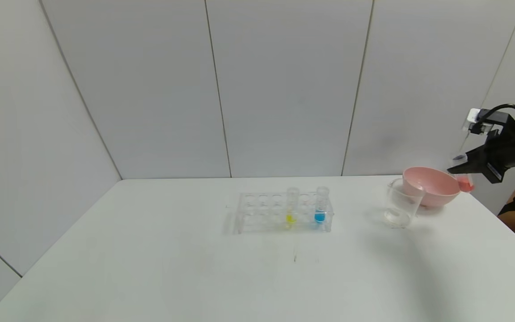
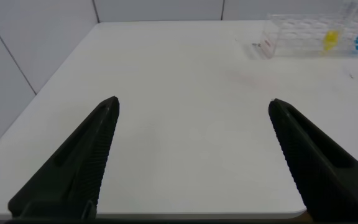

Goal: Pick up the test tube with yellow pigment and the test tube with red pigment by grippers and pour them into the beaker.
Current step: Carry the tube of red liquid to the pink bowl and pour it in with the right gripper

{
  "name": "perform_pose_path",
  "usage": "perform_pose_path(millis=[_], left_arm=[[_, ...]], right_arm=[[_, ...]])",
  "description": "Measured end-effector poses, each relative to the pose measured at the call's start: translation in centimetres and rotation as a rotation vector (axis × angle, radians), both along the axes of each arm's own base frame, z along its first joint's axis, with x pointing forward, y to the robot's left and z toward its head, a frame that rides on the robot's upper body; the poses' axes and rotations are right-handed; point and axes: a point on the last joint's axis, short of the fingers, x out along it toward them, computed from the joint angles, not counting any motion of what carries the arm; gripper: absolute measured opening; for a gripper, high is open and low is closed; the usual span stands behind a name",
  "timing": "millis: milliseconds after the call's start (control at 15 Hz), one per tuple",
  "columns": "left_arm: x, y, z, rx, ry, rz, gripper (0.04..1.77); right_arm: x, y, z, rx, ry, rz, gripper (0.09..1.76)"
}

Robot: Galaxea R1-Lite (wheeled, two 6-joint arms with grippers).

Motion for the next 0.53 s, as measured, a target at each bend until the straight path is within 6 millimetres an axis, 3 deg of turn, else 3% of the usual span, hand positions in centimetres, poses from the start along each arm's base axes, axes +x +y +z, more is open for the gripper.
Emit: perform_pose_path(millis=[533], left_arm=[[0.0, 0.0, 0.0, 0.000, 0.000, 0.000, 1.72]], right_arm=[[1.4, 2.6, 0.8, -0.231, 0.046, 0.004, 0.50]])
